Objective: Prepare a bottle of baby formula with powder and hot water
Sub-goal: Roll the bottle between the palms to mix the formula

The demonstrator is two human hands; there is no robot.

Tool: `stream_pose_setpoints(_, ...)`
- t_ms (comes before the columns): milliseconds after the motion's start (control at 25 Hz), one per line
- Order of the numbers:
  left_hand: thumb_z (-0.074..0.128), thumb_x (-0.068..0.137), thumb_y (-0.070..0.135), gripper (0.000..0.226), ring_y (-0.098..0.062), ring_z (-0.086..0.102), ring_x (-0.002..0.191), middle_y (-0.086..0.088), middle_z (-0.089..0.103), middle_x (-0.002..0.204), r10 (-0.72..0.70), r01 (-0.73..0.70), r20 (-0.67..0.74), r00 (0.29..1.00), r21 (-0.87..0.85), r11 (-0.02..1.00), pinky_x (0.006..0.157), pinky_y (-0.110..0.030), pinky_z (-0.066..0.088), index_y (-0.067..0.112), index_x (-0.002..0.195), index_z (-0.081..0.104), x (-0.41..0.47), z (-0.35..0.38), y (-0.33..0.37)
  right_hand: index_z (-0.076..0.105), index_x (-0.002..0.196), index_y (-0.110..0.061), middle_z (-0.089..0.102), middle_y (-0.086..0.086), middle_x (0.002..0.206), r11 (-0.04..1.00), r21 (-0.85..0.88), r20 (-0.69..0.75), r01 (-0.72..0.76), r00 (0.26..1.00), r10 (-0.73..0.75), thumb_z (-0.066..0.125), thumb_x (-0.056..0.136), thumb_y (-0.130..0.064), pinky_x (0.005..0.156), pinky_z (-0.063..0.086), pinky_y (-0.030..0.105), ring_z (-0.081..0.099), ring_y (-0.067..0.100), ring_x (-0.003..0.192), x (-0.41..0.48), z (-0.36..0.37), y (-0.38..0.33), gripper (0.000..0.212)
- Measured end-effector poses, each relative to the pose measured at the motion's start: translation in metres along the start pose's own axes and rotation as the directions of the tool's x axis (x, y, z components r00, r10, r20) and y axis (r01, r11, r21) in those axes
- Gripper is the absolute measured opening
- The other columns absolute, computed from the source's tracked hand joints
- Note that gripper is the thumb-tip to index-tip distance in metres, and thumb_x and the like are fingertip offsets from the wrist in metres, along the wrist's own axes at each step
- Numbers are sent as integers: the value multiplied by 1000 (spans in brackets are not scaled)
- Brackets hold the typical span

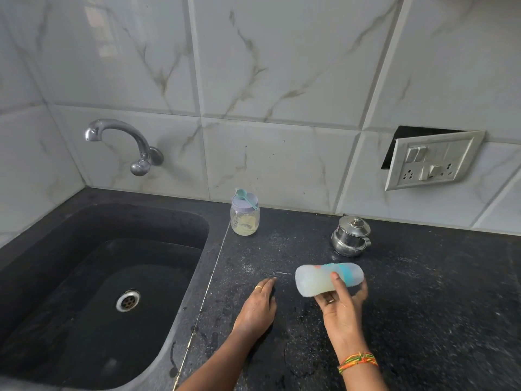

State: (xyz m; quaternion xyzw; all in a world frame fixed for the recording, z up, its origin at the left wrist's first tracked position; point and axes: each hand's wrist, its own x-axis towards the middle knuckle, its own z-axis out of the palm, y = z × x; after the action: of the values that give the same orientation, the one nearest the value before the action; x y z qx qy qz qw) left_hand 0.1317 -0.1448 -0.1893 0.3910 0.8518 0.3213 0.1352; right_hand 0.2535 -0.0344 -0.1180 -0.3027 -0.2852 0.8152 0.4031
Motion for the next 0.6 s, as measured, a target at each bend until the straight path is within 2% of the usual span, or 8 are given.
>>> stream_pose_setpoints(40, 37, 96, 18, 49, -15, 33, 137, -1, 28, 152, -1, 1, 1, 1000, 1, 1000, 112, -25, 26, 16, 144, 27, 0, 0, 0, 35, 129, -41, 52, 3, 127, 1000, 19, -7, -8, 1000, 9, 58, 86, 1, 70, 57, 43, 57, 23, 106, 0, 0, 0, 64)
stream_pose_setpoints(160, 37, 96, 18, 49, -15, 33, 137, -1, 28, 152, -2, 2, 3, 1000, 0, 1000, 113, -26, 26, 16, 144, 27, 0, 0, -1, 35, 132, -41, 60, 3, 112, 991, -137, 62, 0, 998, 9, 59, 82, 9, 74, 56, 46, 61, 23, 100, -3, 1, 0, 74)
stream_pose_setpoints(200, 37, 96, 18, 49, -15, 33, 137, -1, 28, 152, -3, 3, 5, 1000, -1, 1000, 113, -26, 26, 16, 145, 27, 1, 0, -1, 34, 134, -40, 60, 3, 111, 991, -136, 59, 0, 998, 8, 59, 82, 9, 75, 55, 47, 61, 23, 100, -2, 1, 0, 75)
stream_pose_setpoints(320, 37, 96, 18, 49, -16, 33, 137, -1, 28, 152, -4, 4, 3, 1000, -1, 1000, 112, -26, 27, 15, 144, 27, 0, 0, 1, 30, 136, -38, 55, 2, 122, 1000, 10, -17, -15, 1000, 15, 58, 86, 1, 72, 56, 45, 57, 24, 106, -2, 1, 1, 69)
stream_pose_setpoints(480, 37, 96, 18, 50, -15, 32, 138, -1, 28, 152, -7, 7, 8, 1000, -2, 1000, 113, -27, 26, 16, 144, 27, 0, 0, -1, 34, 132, -40, 59, 3, 110, 987, -161, 57, -7, 998, 17, 59, 82, 9, 79, 52, 50, 60, 24, 99, -6, 1, -1, 74)
stream_pose_setpoints(600, 37, 96, 18, 50, -16, 32, 137, -2, 29, 152, -5, 5, 5, 1000, 7, 1000, 113, -27, 26, 15, 144, 27, 0, 0, 0, 33, 130, -41, 55, 1, 117, 999, -32, -4, -17, 1000, 17, 58, 86, 3, 74, 55, 46, 58, 23, 102, -4, 0, 0, 66)
